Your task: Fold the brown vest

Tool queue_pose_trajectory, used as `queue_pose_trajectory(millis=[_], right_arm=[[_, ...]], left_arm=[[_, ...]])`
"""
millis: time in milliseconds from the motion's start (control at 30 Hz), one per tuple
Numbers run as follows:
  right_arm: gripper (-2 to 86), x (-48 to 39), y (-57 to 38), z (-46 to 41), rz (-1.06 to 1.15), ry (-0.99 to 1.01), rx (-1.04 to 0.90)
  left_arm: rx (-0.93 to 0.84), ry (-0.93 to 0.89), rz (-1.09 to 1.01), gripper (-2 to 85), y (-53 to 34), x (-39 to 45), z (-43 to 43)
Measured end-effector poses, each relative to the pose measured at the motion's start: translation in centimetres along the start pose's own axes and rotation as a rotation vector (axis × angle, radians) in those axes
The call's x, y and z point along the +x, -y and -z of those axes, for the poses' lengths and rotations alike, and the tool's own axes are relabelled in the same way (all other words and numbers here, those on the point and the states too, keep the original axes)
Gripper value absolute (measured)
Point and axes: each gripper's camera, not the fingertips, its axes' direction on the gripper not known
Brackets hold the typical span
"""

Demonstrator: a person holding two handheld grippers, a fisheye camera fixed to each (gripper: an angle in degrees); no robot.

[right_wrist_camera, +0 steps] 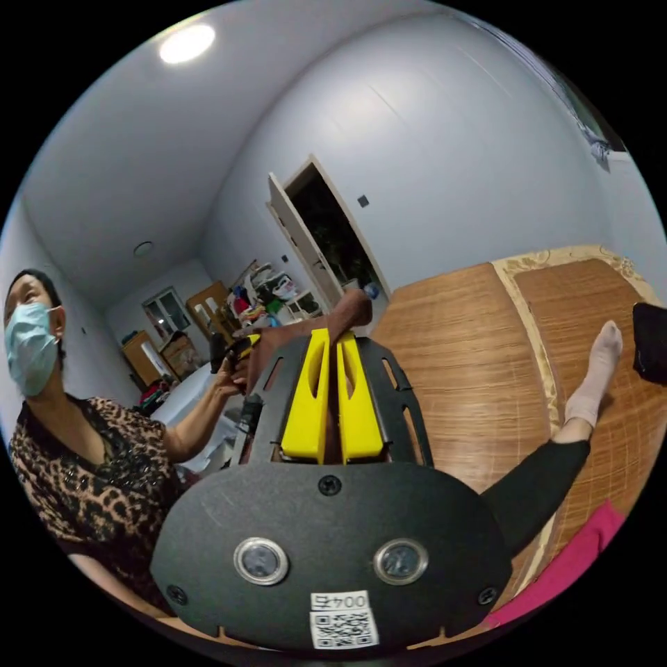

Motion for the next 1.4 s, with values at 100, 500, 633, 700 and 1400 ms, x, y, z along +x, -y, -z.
queue_pose_trajectory(millis=[100,500,633,700,1400], right_arm=[[0.2,-2.1,4.4,-1.0,0.130,-0.063,0.053],[10.5,1.3,-4.9,-4.9,-0.011,-0.076,0.028],[11.2,4.4,-8.5,-8.3,-0.144,-0.025,0.075],[11.4,5.1,-9.0,-10.6,-0.163,-0.029,0.064],[12.1,10.3,-15.8,-43.5,-0.115,-0.339,-0.488]], left_arm=[[0.102,0.066,-0.187,2.0,4.1,2.3,1.4],[0.033,0.236,-0.274,9.5,-5.5,1.4,8.7],[-0.055,0.278,-0.148,10.1,-9.4,-1.0,7.5],[-0.109,0.282,-0.116,10.4,-10.3,-1.8,5.7],[-0.452,0.634,0.176,11.0,-17.8,-14.9,-12.0]])
